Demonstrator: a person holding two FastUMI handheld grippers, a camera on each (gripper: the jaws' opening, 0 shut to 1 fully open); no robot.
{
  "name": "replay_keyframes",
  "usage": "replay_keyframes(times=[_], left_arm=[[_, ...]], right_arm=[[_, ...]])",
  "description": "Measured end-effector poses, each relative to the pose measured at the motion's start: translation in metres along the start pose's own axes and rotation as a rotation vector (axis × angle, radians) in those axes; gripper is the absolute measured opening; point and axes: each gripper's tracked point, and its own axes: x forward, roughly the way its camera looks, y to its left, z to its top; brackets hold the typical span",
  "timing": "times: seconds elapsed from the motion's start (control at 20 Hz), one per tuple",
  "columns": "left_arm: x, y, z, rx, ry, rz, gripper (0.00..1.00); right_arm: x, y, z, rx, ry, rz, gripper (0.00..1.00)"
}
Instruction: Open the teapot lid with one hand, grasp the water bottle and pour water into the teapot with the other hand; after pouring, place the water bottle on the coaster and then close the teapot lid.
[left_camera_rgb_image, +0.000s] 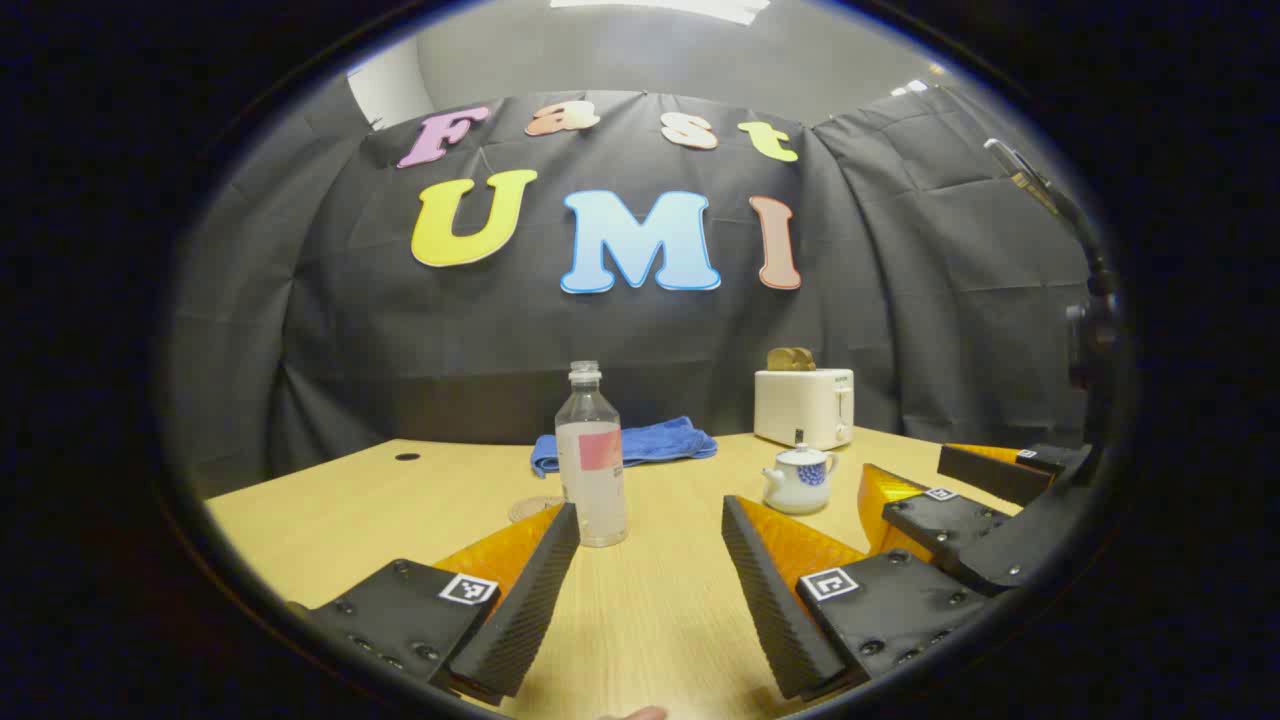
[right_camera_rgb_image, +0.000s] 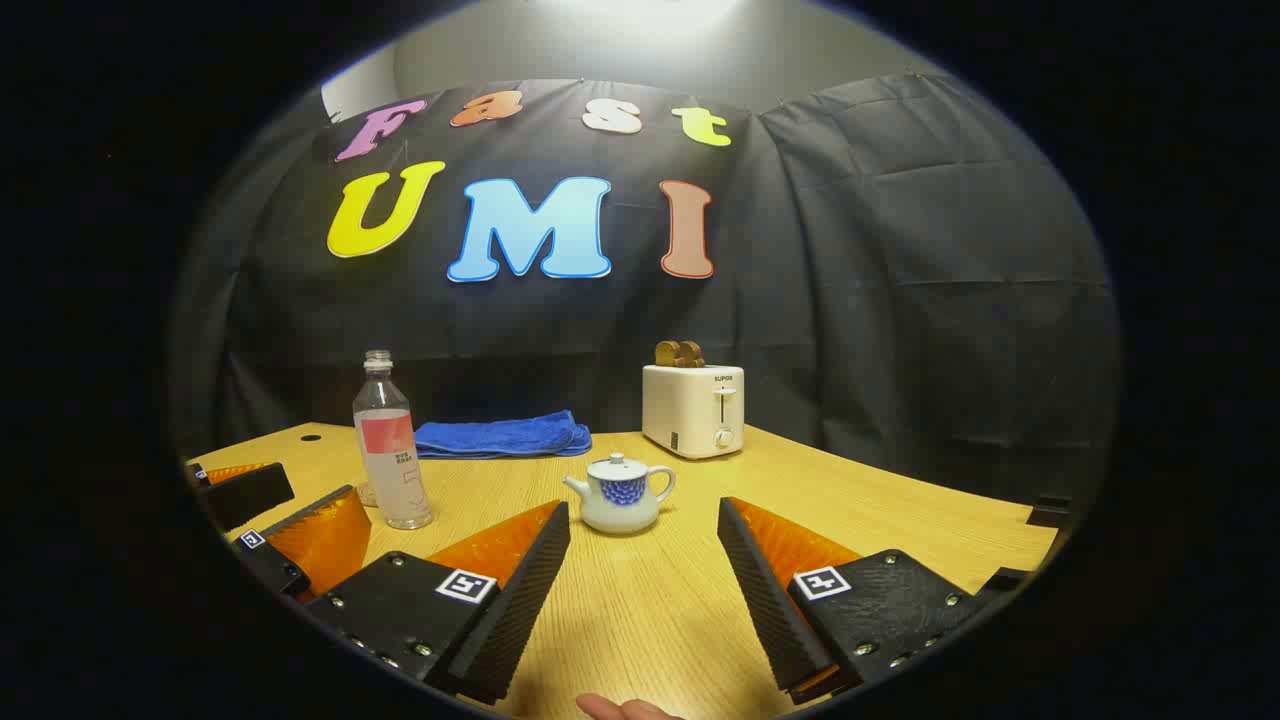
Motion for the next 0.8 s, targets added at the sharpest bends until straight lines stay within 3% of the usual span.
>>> replay_keyframes(times=[0.05,0.15,0.2,0.4,0.5,0.6,0.8], left_arm=[[0.001,0.0,0.0,-0.002,-0.003,-0.008,1.0],[0.0,0.003,0.003,-0.005,-0.007,0.025,1.0],[0.003,0.011,0.001,-0.003,-0.003,0.084,1.0],[0.013,0.025,0.001,-0.003,0.002,0.15,1.0],[0.014,0.025,0.0,-0.003,0.004,0.155,1.0],[0.015,0.025,-0.001,-0.001,0.009,0.154,1.0],[0.018,0.019,0.0,-0.003,0.007,0.124,1.0]], right_arm=[[0.0,-0.003,0.0,0.002,0.006,-0.018,0.93],[0.001,0.012,0.0,-0.003,-0.004,0.095,0.93],[0.002,0.017,0.001,-0.006,-0.008,0.147,0.93],[0.012,0.029,0.0,-0.008,-0.005,0.271,0.93],[0.013,0.027,0.001,-0.01,-0.007,0.274,0.93],[0.016,0.018,0.0,-0.009,-0.001,0.219,0.93],[0.016,0.025,0.001,-0.011,-0.005,0.252,0.93]])
